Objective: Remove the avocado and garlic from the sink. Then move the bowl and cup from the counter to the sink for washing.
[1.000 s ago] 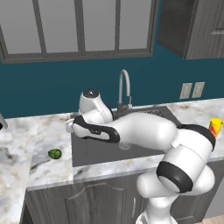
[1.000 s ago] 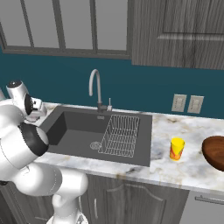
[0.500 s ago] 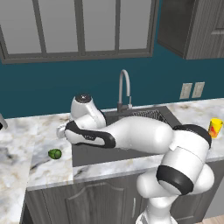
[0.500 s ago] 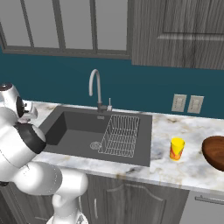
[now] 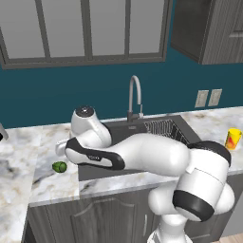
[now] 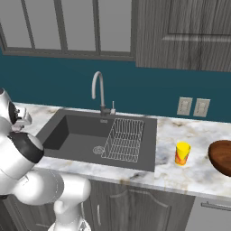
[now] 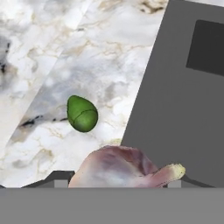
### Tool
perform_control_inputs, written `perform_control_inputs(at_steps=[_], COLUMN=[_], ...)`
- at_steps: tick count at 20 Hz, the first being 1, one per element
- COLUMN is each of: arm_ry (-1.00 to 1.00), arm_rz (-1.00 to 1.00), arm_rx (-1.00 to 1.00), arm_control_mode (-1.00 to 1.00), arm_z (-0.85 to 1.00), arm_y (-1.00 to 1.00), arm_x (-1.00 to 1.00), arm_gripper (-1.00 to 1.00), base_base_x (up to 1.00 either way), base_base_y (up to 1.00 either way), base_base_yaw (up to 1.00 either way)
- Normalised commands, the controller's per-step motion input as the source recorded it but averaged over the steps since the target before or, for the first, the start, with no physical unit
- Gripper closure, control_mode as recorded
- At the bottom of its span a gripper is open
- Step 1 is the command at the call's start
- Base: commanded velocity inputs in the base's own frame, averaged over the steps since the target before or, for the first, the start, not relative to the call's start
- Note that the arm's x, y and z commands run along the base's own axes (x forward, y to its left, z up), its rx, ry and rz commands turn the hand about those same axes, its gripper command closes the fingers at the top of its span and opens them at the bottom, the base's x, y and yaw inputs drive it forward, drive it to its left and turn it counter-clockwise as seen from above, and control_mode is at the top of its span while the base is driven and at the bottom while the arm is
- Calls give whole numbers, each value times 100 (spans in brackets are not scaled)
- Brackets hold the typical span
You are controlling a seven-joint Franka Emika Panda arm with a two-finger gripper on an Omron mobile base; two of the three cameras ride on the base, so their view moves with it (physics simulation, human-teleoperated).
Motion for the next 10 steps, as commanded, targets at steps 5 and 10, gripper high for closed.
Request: perform_control_inputs(at_steps=[5,10], arm_ry=[0,0], arm_rz=[0,0], arm_rx=[0,1], arm_control_mode=[-100,-100], arm_z=[-3,-13], arm_y=[10,22], arm_x=[-33,-19], arm_gripper=[100,100], base_base_x=[0,0], base_base_y=[0,0], base_base_yaw=[0,0])
